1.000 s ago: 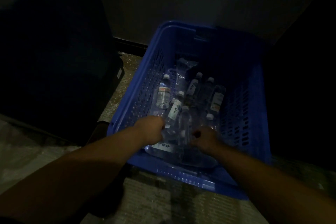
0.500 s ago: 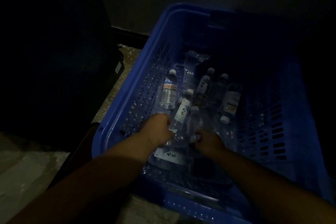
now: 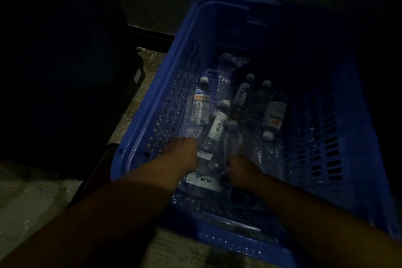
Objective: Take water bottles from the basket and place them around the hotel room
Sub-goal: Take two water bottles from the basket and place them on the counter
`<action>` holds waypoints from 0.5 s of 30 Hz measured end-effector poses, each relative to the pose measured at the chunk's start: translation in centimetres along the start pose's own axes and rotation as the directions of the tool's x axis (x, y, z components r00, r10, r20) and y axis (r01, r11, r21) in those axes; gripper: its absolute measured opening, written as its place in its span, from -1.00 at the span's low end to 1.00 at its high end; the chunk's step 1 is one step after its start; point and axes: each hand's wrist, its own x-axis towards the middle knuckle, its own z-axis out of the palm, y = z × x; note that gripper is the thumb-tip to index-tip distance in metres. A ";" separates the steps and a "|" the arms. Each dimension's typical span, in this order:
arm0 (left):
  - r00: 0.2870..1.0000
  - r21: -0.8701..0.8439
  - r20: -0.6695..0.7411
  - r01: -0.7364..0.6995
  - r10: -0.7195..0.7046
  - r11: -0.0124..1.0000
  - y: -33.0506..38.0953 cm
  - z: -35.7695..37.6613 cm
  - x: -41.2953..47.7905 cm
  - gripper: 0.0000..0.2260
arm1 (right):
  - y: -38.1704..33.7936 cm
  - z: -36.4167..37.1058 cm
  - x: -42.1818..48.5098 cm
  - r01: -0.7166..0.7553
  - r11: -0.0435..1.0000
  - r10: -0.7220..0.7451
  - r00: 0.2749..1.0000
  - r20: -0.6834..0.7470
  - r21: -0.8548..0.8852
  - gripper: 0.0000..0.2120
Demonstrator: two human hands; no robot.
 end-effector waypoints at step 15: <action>0.975 -0.387 -0.179 -0.195 0.133 0.901 1.0 -0.3 -0.2 -0.49 | -3.3 -11.0 -2.8 0.159 0.867 -0.142 0.987 -0.073 0.473 -0.86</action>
